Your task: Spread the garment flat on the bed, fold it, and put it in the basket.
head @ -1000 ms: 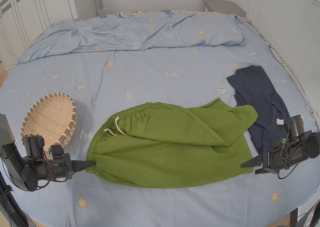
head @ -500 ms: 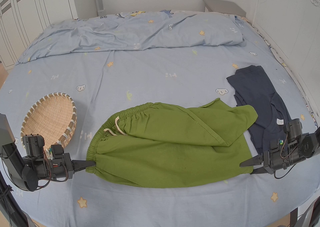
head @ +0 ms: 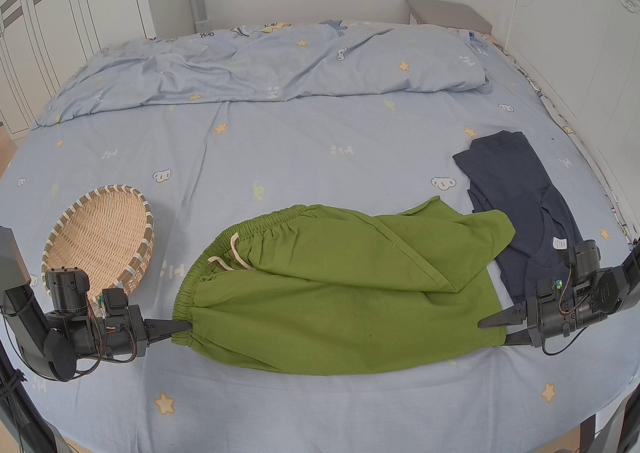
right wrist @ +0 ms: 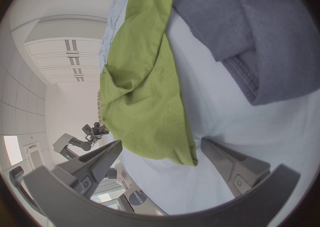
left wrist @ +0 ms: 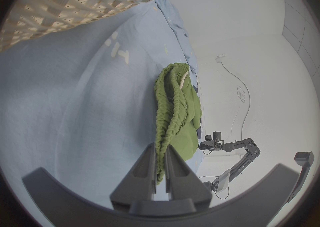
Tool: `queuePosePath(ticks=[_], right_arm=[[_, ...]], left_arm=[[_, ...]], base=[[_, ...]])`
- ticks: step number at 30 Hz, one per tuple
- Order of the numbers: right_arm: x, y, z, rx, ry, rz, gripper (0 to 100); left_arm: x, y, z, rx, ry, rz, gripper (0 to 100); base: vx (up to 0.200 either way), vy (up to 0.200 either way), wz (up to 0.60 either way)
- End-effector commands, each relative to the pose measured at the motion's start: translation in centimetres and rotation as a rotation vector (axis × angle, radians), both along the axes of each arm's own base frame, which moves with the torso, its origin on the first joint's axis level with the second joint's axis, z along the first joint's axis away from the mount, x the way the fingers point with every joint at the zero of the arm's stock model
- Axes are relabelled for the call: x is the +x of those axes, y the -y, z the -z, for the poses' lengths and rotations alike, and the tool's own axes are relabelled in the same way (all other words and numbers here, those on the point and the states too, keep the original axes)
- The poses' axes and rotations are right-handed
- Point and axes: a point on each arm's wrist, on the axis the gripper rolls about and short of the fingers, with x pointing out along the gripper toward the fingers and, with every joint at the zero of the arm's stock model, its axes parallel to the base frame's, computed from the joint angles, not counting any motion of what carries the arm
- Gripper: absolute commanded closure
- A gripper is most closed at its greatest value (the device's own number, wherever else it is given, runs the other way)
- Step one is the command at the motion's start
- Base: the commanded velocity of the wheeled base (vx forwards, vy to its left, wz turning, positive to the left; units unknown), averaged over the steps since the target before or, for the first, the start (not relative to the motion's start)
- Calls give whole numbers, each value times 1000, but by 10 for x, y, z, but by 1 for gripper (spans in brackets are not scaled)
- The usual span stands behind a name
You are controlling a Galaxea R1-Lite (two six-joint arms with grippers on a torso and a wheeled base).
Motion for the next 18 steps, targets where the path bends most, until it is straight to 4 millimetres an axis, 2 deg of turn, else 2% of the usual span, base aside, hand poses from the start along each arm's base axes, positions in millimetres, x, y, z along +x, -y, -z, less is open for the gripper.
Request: queuePosePath(ticks=[1, 4, 5, 18], right_arm=[[3, 0, 5, 33, -14, -13, 0], [5, 0, 5, 33, -17, -13, 0], [5, 0, 5, 33, -15, -13, 100], [0, 7, 7, 35, -36, 15, 100]], left_arm=[[0, 0, 0, 0, 2, -1, 100], [0, 0, 0, 0, 2, -1, 100], [0, 0, 0, 0, 2, -1, 100], [1, -1, -1, 1, 8, -5, 100]], base=[[0, 0, 0], [0, 0, 0], [0, 0, 0], [0, 0, 0]])
